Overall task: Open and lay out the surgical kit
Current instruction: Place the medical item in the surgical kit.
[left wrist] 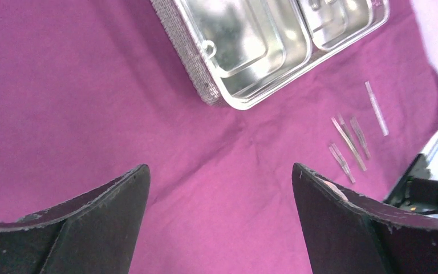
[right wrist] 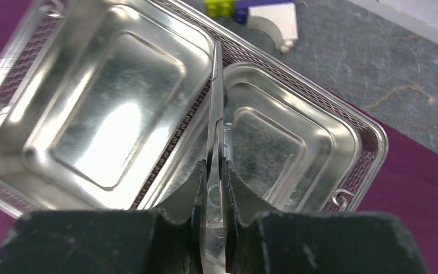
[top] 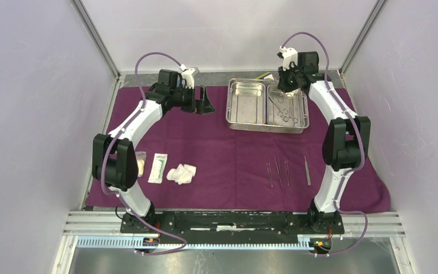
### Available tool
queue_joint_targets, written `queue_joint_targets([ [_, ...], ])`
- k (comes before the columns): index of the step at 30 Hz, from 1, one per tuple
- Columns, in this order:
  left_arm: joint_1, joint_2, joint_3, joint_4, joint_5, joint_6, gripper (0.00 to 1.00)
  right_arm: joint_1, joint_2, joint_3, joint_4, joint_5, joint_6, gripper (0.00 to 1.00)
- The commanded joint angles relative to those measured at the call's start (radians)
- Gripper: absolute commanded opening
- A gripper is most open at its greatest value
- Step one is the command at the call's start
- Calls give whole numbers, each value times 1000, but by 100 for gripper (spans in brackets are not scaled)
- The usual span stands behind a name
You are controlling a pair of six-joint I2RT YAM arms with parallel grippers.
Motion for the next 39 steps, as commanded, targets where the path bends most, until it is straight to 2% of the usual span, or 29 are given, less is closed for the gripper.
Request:
queue_joint_targets([
  [1, 0, 51, 102, 106, 105, -179, 100, 70, -124, -66, 96, -66, 15, 0],
  [6, -21, 112, 144, 239, 150, -350, 98, 174, -193, -154, 156, -73, 14, 0],
  [12, -84, 173, 145, 438, 149, -459, 94, 274, -234, -213, 213, -108, 53, 0],
  [17, -120, 208, 112, 576, 115, -550, 93, 310, -248, -247, 246, -141, 85, 0],
  [24, -128, 254, 131, 619, 72, -614, 86, 319, -255, -287, 277, -158, 109, 0],
  [31, -132, 283, 139, 619, 64, -639, 77, 320, -267, -305, 287, -155, 119, 0],
  [39, -134, 313, 130, 675, 96, -701, 52, 320, -270, -313, 288, -148, 120, 0],
])
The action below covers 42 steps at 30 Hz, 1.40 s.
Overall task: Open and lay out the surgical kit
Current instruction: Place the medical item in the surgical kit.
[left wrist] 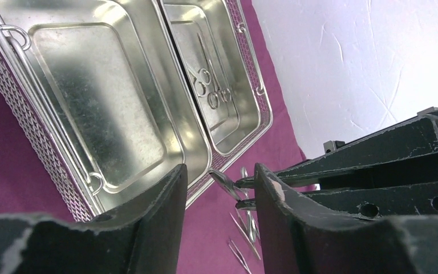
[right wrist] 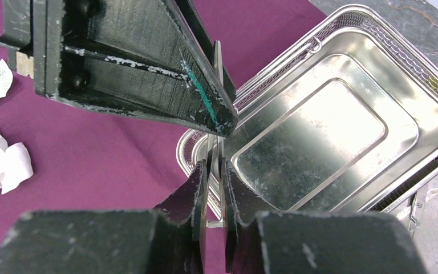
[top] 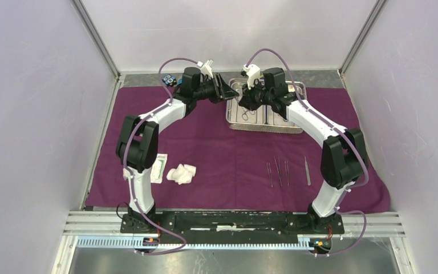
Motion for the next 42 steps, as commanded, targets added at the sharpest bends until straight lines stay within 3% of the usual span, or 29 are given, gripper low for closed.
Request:
queue_joint_targets([
  [1, -4, 14, 20, 92, 26, -74, 49, 4, -52, -8, 43, -6, 6, 0],
  [5, -6, 20, 17, 112, 37, -93, 39, 4, -54, -16, 44, 10, 2, 0],
  [18, -12, 22, 10, 110, 40, -91, 23, 3, -53, -11, 39, 16, 2, 0],
  [22, -12, 25, 18, 94, 55, -65, 11, 3, -60, -13, 38, -4, 1, 0],
  [24, -11, 24, 29, 69, 69, -23, 3, 3, -69, -17, 33, -23, -15, 5],
  [33, -10, -73, 21, -63, 186, 317, 2, 0, -127, -28, -39, -93, -111, 51],
  [38, -10, -147, -2, -138, 273, 487, 2, -21, -164, -52, -101, -222, -159, 57],
  [42, -10, -194, -46, -138, 359, 517, 2, -39, -212, -105, -130, -314, -205, 59],
])
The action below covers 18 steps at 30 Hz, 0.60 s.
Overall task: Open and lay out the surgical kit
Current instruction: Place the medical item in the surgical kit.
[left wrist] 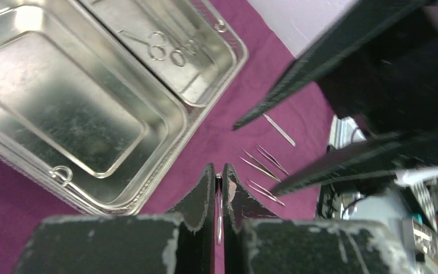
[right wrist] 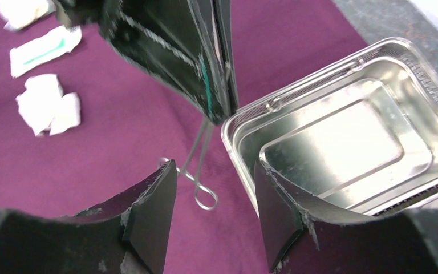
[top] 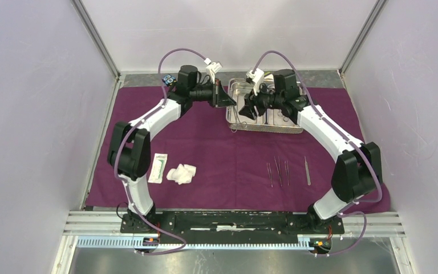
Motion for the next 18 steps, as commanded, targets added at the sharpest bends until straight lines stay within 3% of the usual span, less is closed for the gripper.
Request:
queue_joint_targets([
  [1, -4, -114, -42, 3, 154, 135, 2, -21, -79, -61, -50, -154, -82, 59],
  [13, -29, -220, -203, 156, 278, 82, 2, -15, -131, -281, 54, -447, -99, 58],
  [18, -62, -250, -267, 225, 282, 59, 2, 0, -114, -319, 113, -512, -66, 51],
])
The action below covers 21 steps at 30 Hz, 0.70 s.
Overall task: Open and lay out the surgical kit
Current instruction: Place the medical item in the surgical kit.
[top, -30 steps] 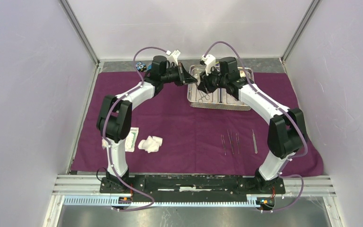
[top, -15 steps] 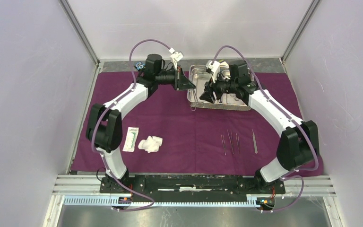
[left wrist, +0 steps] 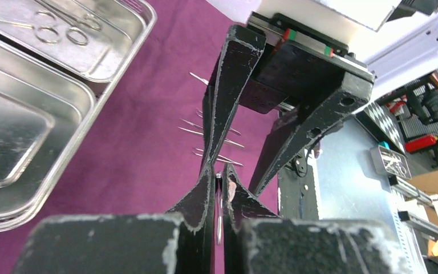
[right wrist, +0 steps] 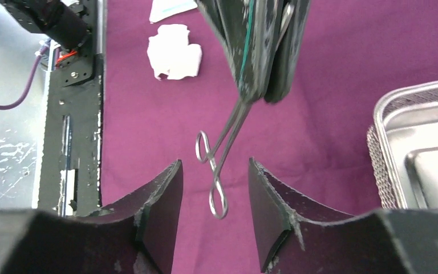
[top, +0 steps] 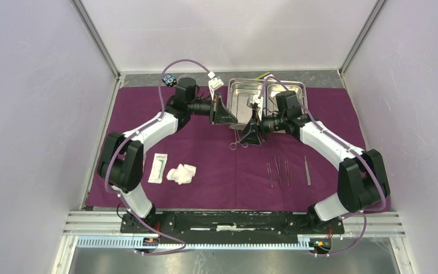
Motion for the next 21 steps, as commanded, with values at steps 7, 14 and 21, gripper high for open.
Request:
queue_joint_targets([
  [7, -33, -81, -40, 122, 70, -13, 2, 18, 16, -36, 36, -141, -52, 40],
  [14, -29, -85, -46, 128, 95, 10, 2, 17, 7, -31, -83, -138, -182, 40],
  [21, -23, -90, -51, 126, 96, 16, 2, 16, 15, -6, -215, -122, -307, 29],
])
